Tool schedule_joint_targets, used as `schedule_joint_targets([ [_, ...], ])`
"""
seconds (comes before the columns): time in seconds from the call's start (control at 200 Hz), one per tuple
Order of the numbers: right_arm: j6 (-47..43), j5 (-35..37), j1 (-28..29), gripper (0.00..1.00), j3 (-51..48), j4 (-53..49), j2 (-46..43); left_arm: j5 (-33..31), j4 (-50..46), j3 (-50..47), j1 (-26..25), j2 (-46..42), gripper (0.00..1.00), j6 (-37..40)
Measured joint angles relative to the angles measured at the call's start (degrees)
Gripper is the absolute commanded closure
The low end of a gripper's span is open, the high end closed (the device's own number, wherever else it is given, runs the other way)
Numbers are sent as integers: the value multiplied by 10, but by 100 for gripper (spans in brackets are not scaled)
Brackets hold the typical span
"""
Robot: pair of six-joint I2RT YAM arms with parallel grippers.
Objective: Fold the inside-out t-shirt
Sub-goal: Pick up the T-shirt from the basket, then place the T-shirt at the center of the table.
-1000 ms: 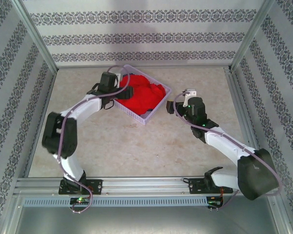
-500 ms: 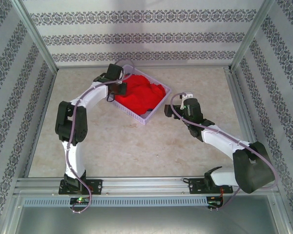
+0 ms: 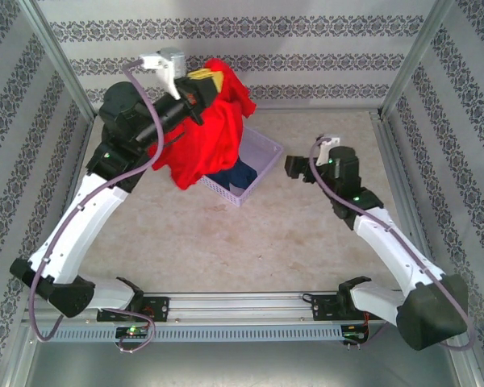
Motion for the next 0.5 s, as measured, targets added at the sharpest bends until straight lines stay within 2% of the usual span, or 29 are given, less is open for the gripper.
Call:
schedule_joint_targets([
  [0.245,-9,-7,-126,2,72,-136,-53,40,-71,113,-94,122,100,12],
  [0.385,-11,-5,-151,2,101,-192,-59,54,-100,122,-127,143,100,12],
  [0.5,-13,6,-160,2,120,-227,-59,56,-102,113,-141,146,95,11],
])
